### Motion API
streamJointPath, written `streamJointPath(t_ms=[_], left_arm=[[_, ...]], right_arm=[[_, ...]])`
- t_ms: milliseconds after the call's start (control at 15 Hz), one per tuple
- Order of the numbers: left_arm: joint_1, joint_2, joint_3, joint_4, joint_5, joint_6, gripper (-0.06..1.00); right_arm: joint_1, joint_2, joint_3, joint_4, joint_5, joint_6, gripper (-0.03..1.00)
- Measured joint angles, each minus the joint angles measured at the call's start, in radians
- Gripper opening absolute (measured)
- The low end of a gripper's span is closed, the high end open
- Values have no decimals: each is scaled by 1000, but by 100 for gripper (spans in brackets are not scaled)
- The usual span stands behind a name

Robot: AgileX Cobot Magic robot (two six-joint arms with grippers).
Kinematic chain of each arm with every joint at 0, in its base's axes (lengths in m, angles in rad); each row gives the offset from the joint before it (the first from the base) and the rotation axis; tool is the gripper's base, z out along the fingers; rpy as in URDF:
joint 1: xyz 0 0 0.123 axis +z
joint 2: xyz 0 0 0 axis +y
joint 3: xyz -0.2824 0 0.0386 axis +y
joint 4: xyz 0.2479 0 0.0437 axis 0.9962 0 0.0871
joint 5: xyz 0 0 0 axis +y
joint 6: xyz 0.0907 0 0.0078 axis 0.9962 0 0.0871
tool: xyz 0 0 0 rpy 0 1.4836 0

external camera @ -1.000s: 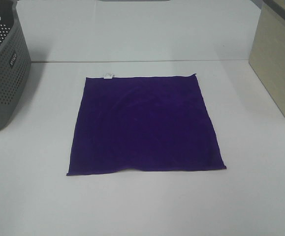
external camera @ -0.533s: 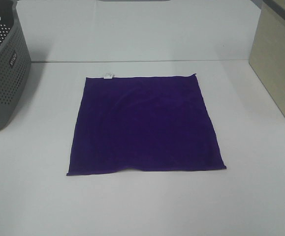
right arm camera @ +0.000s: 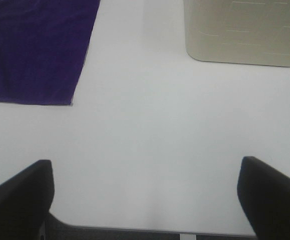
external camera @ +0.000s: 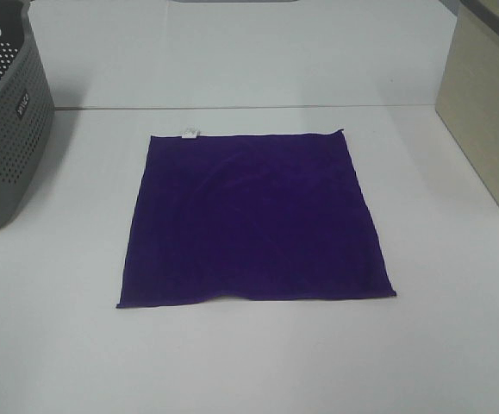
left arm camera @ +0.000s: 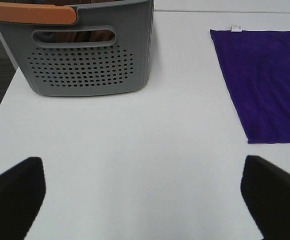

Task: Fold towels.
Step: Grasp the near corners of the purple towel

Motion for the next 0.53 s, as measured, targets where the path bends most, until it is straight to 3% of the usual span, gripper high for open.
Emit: streamJointPath(t_ms=[267,400,533], left_arm=[[0,15,-8,17,16,10,99],[0,204,-111,18,125,18,99],[0,410,-197,18,134,26,99]], right_arm=[[0,7,-35,10,19,10,96],[0,152,-164,55,113,34,96],[0,338,-288,65,121,45,96]])
